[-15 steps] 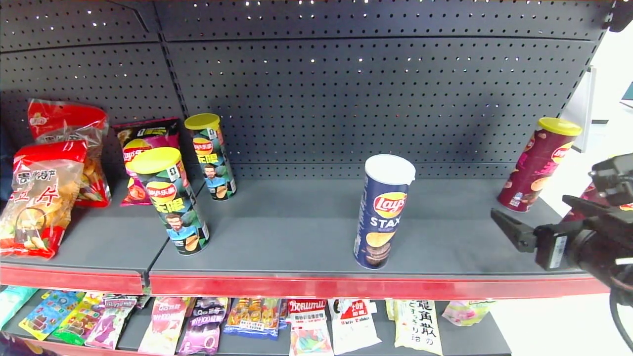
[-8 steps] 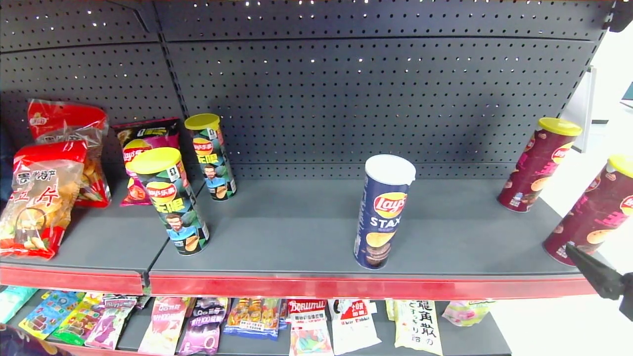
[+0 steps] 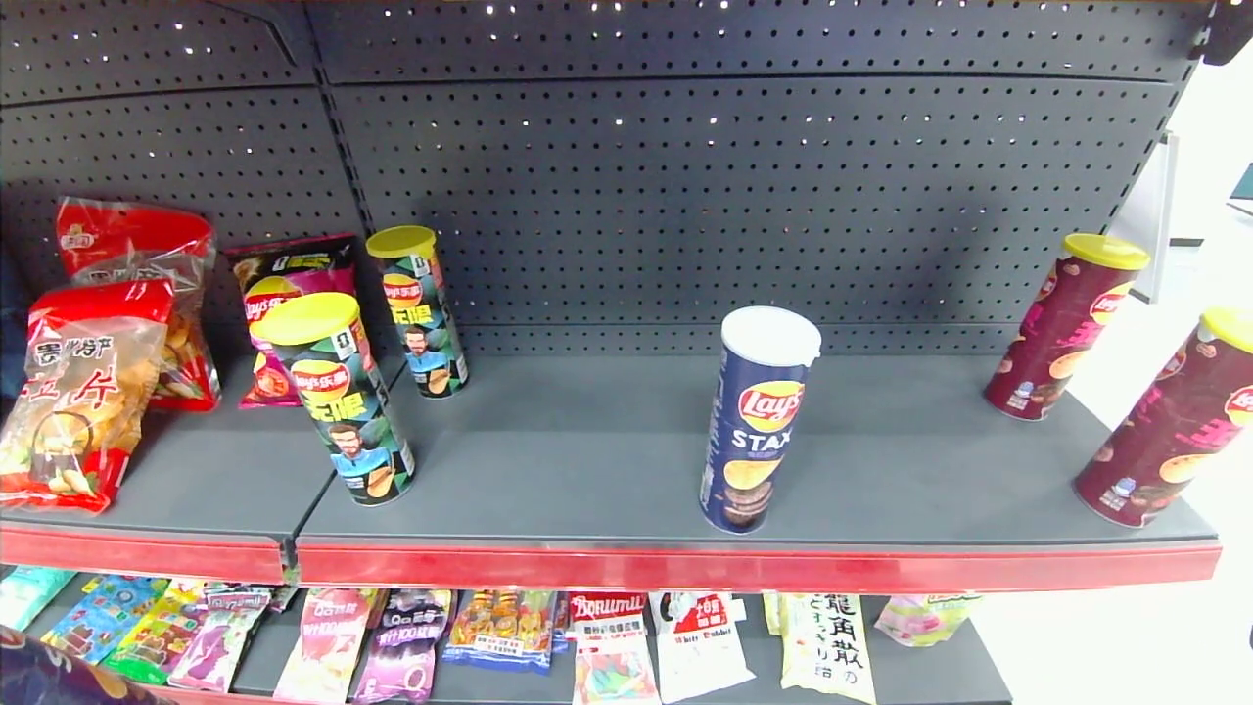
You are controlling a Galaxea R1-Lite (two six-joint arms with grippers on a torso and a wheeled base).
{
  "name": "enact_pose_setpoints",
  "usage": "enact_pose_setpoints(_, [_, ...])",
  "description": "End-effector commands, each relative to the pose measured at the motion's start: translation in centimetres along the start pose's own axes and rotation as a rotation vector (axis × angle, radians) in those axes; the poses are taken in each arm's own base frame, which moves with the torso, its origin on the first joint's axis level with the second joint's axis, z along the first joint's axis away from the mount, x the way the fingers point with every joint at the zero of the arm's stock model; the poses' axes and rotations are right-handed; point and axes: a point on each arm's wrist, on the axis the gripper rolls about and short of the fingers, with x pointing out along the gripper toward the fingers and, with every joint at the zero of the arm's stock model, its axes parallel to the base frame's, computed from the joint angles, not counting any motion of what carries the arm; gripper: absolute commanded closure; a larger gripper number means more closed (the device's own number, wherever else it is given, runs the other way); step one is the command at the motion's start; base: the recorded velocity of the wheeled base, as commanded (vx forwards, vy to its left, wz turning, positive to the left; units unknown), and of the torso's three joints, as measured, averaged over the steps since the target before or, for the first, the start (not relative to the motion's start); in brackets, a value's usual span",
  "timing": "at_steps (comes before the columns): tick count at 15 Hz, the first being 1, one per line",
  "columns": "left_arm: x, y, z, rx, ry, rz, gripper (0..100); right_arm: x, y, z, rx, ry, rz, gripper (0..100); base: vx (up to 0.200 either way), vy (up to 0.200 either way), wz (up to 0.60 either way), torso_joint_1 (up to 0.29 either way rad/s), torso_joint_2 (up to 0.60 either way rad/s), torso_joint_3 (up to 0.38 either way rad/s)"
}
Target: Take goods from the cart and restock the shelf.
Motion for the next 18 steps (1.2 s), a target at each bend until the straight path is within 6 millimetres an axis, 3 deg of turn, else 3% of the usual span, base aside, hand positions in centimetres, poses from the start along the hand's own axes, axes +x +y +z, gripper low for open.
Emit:
enact_pose_setpoints(1, [0.2,0.0,-0.1,-0.001,0.013,-0.005,100,-0.4,-0.1,0.0,0.008,-0.022,-0.018,0,0.0,0.0,0.0,0.0,0.0,0.0])
enact_pose_setpoints(6, [0.5,-0.2,0.2,0.002,0.004,-0.124,100,-0.8,0.0,-0.9,-0.014,-0.04,-0.008,0,0.0,0.0,0.0,0.0,0.0,0.0])
enact_pose_setpoints(9, [1.8,0.1,1.7,0.003,0.03,-0.23,100,-1.6,0.3,-3.0,-0.027,-0.081,-0.016,0,0.0,0.0,0.0,0.0,0.0,0.0])
enact_pose_setpoints(15, [2.8,0.5,3.3,-0.004,0.042,-0.27,100,-1.9,0.5,-4.3,-0.052,-0.095,-0.022,0,0.0,0.0,0.0,0.0,0.0,0.0])
enact_pose_setpoints(18, [2.9,0.5,3.3,-0.008,0.047,-0.271,100,-1.8,0.5,-4.5,-0.064,-0.087,-0.019,0,0.0,0.0,-0.6,0.001,0.0,0.004])
